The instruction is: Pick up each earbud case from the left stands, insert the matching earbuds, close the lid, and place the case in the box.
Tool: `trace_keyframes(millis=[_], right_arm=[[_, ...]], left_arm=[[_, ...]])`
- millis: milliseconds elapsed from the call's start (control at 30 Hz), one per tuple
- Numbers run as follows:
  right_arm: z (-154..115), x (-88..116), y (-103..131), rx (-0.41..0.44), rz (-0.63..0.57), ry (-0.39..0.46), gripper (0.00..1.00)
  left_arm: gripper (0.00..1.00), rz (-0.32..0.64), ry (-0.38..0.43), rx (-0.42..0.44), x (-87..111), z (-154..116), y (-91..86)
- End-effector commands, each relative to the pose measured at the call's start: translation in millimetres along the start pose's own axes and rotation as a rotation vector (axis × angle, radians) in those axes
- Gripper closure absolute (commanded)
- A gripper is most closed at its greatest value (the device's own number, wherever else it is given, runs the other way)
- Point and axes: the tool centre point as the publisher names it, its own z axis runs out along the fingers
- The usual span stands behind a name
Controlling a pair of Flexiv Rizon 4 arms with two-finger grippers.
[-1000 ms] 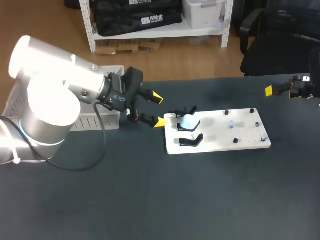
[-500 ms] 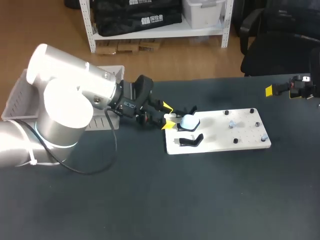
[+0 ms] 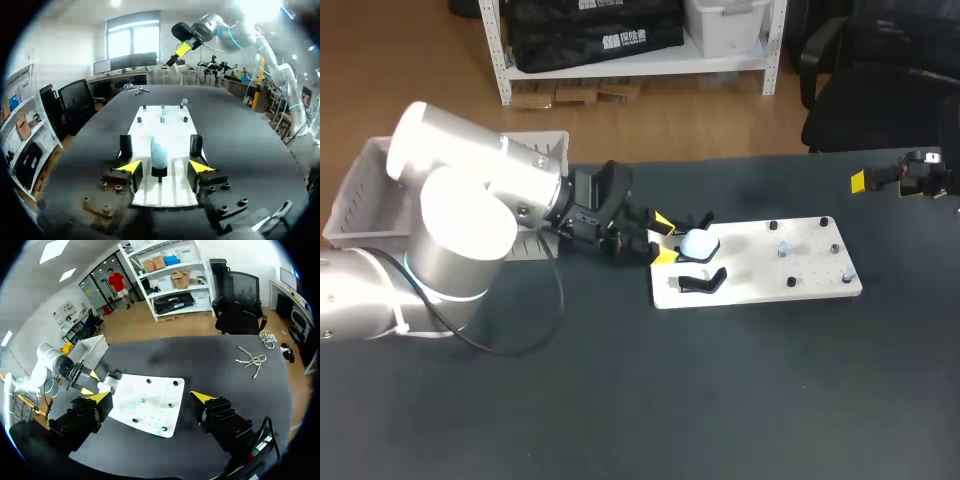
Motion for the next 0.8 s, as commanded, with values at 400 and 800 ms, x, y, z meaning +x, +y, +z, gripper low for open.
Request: trace_keyframes(millis=[400,800], right_arm=[[0,0,0,0.0,0.0,0.0,0.0],[0,0,0,0.0,0.0,0.0,0.0]], left_arm=[[0.45,0.004,-0.031,0.048,-0.8,20,2.7],[0.51,-0.01,-0.044,0.06,-3.0,28,5.6]])
